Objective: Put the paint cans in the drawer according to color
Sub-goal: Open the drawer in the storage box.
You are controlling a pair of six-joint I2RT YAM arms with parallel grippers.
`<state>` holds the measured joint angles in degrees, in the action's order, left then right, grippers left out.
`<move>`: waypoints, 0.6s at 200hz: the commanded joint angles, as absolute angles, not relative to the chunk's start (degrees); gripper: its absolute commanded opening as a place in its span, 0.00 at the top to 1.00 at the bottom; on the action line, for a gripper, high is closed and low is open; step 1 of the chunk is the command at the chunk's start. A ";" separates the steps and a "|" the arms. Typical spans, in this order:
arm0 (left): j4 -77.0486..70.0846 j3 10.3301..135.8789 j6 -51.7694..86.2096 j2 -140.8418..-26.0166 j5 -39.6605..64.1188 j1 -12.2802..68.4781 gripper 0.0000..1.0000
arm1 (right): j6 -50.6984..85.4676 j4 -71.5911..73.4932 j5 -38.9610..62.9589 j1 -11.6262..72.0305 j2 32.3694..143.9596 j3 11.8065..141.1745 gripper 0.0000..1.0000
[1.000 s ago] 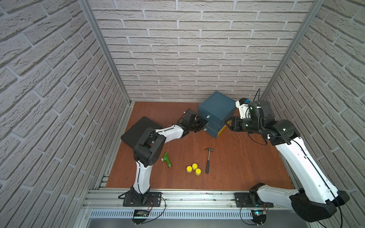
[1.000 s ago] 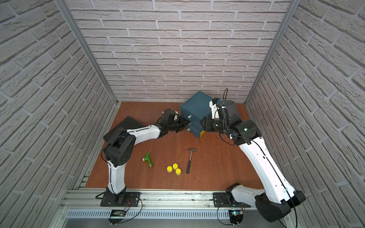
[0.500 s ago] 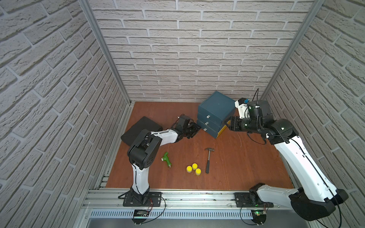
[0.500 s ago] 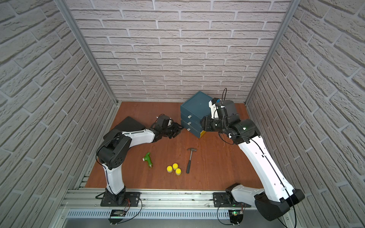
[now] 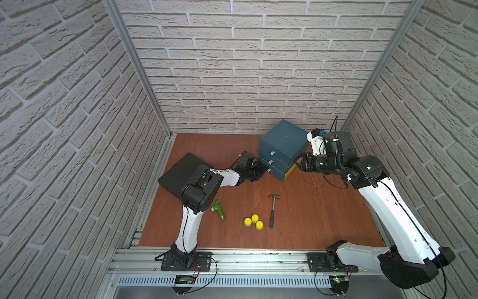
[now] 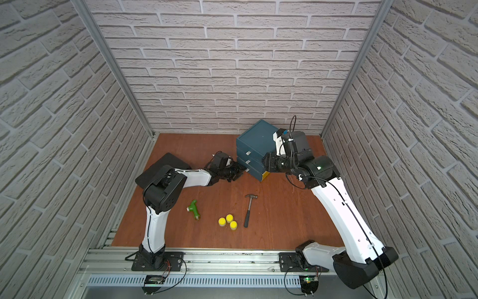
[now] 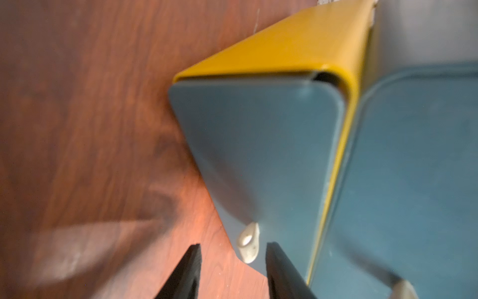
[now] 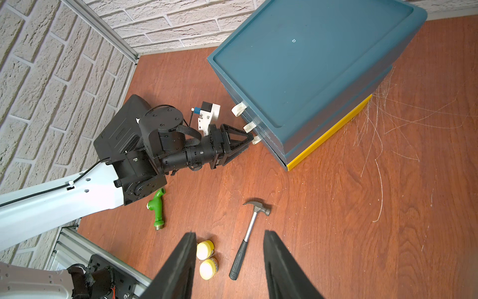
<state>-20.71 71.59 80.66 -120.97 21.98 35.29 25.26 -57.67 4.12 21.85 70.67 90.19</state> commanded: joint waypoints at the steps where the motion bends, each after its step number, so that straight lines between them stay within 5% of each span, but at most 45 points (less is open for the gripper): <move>1: -23.56 73.59 81.18 -122.40 22.42 35.87 0.57 | 25.31 -56.91 3.60 21.45 69.86 90.99 0.52; 68: -23.82 74.75 81.98 -123.83 22.08 36.58 0.72 | 25.40 -56.87 3.60 21.47 69.77 90.57 0.52; 106: -23.44 73.93 81.91 -123.27 21.19 36.57 1.00 | 25.49 -56.78 3.59 21.45 69.67 90.38 0.52; 120: -23.21 73.11 81.67 -122.70 20.94 36.55 1.00 | 25.58 -56.62 3.60 21.47 69.57 90.33 0.52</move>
<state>-22.13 73.71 82.35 -123.13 21.82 36.40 25.28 -57.69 4.10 21.85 70.67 90.19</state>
